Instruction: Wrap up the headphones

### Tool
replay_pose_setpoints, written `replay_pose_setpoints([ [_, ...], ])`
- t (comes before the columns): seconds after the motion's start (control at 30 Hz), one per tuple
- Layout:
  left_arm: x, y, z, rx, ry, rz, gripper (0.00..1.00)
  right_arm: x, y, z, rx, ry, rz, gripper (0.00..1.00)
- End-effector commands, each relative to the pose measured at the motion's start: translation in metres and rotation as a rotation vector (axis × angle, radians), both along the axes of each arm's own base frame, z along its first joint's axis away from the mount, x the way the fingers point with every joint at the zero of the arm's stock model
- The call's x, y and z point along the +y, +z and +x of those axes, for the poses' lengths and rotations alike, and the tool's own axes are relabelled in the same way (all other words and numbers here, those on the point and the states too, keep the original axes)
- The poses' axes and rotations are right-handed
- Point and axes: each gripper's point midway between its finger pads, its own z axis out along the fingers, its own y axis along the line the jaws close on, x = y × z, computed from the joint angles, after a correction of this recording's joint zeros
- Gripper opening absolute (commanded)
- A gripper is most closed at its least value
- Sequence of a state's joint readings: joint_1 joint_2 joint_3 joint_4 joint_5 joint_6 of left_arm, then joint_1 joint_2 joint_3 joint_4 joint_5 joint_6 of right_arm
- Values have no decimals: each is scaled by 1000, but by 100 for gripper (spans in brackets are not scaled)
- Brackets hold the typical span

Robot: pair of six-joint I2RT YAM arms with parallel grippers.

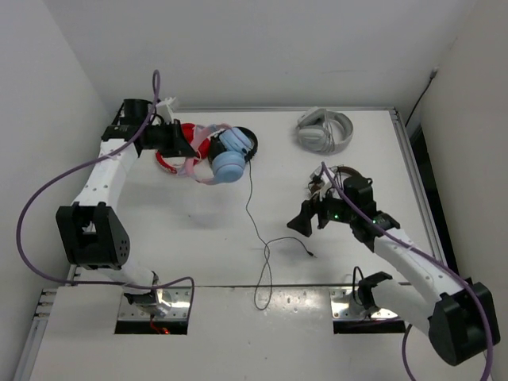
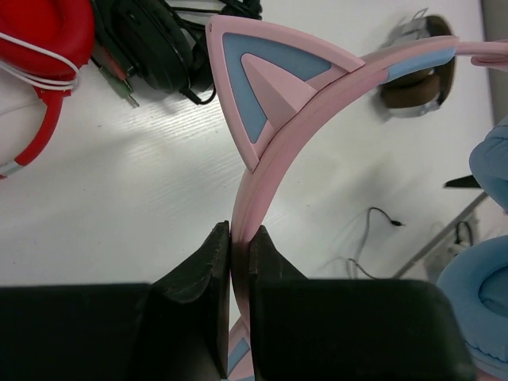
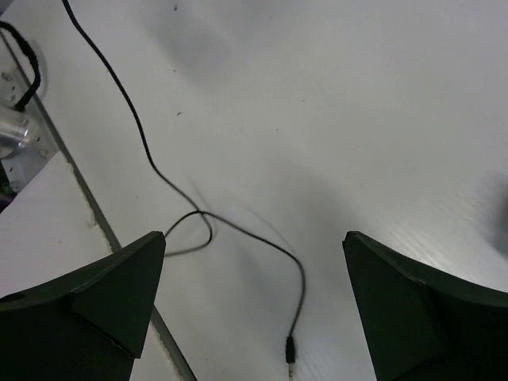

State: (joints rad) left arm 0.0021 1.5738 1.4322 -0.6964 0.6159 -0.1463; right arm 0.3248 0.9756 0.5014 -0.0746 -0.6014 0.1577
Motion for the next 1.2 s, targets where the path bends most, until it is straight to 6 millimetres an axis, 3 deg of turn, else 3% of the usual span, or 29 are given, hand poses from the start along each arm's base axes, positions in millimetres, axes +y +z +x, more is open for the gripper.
replay_pose_setpoints([
  [0.0, -8, 47, 1, -11, -11, -186, 0, 29, 25, -3, -119, 83, 86, 94],
  [0.17, 0, 68, 3, -30, 14, -238, 0, 50, 4, -11, -103, 137, 55, 93],
  [0.4, 12, 82, -2, -32, 36, -295, 0, 86, 3, 2, -216, 140, 11, 90],
  [0.47, 15, 85, -3, -36, 49, -299, 0, 97, -5, 1, -222, 144, -6, 89],
  [0.57, 19, 94, -5, -44, 61, -328, 0, 100, -18, 3, -125, 64, 7, 87],
  [0.7, 23, 100, -5, -43, 76, -382, 0, 106, -20, 5, -9, -29, 76, 83],
  [0.8, 26, 108, -5, -64, 94, -395, 0, 121, -14, 3, 60, -44, 128, 79],
  [0.83, 26, 105, -5, -55, 100, -403, 0, 124, -24, -3, 94, -38, 116, 79],
  [0.97, 28, 118, -4, -86, 123, -430, 0, 145, -21, -4, 150, -50, 152, 78],
  [1.17, 27, 107, -4, -63, 164, -478, 0, 169, -13, 1, 164, -56, 195, 77],
])
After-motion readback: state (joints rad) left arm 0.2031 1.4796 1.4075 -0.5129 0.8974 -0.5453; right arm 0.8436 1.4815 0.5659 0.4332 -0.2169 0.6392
